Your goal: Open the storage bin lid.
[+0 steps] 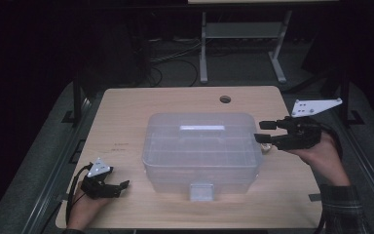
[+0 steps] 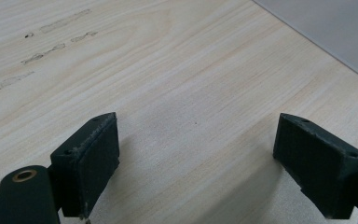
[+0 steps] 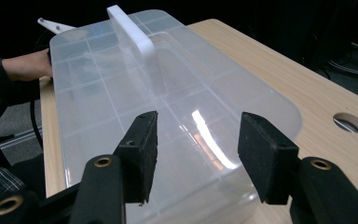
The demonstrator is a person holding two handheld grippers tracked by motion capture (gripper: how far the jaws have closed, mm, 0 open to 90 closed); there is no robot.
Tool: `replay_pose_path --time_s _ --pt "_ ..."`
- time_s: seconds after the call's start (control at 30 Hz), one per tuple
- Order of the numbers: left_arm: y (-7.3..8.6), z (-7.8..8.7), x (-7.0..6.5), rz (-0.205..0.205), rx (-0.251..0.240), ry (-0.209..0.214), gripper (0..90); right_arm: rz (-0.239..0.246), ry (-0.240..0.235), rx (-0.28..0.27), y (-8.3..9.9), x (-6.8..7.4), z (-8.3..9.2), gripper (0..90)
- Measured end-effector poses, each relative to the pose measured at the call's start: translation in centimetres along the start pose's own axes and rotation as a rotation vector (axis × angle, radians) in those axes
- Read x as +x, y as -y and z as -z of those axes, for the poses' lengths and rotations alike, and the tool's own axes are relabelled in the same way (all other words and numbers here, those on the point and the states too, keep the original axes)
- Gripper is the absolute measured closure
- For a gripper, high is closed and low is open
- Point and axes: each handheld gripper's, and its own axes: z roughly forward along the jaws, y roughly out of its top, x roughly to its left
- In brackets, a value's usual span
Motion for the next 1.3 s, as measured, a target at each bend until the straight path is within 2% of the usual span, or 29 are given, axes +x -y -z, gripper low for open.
replay_pose_path --time_s 0.63,1.3 --pt "0.0 0.0 0.0 0.000 0.000 0.000 13.6 0.081 -0.082 0.012 -2.5 1.2 -2.8 48.7" --pt "0.0 0.0 0.0 0.000 0.000 0.000 13.6 0.127 -0.164 0.056 -4.4 1.6 -6.6 55.3"
